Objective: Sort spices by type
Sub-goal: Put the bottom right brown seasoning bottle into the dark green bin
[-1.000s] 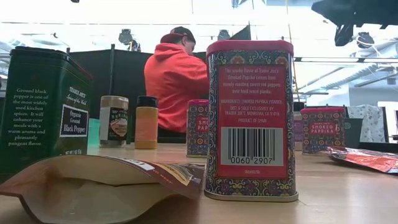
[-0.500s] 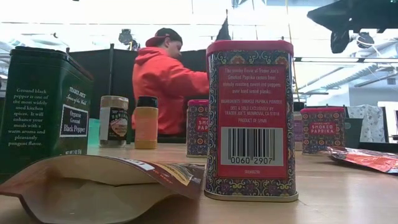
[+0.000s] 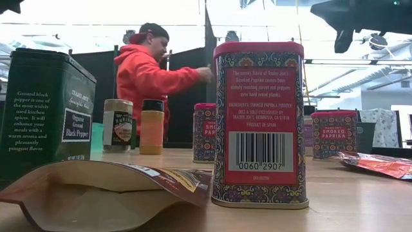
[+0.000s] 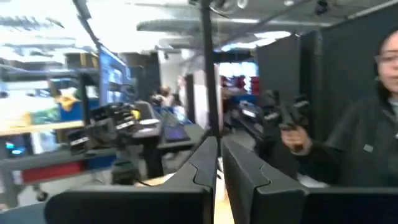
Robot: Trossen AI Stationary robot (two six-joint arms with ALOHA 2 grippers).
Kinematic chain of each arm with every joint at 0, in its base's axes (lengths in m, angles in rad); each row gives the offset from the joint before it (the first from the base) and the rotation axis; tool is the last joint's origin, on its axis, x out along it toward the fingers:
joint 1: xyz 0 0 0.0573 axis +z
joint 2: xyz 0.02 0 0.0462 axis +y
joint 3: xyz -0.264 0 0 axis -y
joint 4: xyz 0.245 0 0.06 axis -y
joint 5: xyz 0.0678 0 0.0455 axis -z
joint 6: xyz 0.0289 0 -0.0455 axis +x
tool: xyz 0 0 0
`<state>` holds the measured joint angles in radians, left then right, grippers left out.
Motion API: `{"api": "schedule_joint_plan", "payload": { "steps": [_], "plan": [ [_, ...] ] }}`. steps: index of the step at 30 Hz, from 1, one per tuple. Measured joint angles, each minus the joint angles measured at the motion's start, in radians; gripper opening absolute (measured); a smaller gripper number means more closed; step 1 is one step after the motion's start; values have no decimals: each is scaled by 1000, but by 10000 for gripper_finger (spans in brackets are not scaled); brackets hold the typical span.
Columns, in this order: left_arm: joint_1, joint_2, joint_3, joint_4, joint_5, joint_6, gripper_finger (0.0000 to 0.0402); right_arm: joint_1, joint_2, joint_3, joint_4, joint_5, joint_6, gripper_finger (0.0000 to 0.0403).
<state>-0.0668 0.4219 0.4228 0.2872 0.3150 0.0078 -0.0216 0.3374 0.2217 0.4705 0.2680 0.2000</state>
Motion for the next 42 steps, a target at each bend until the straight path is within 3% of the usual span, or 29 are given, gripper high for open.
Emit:
{"api": "schedule_joint_plan", "payload": {
  "steps": [7,12,17,22,29,32,42],
  "plan": [
    [-2,120,-60,41,-55,-25,29,0,185,66,36,66,-23,4],
    [0,112,-58,76,-55,-2,29,0,282,114,26,106,-45,4],
    [-1,21,-66,19,-3,-1,29,-1,309,135,23,104,-47,4],
    [-1,-145,-95,-55,32,-1,29,0,309,135,-22,117,-37,4],
    [-1,-347,-144,-128,30,51,29,-6,309,135,-71,186,-48,4],
    [0,-409,-169,-168,-25,62,29,-16,309,135,-72,186,-55,4],
    [0,-421,-147,-176,-71,103,29,-59,307,135,57,181,-114,4]
  ]
}}
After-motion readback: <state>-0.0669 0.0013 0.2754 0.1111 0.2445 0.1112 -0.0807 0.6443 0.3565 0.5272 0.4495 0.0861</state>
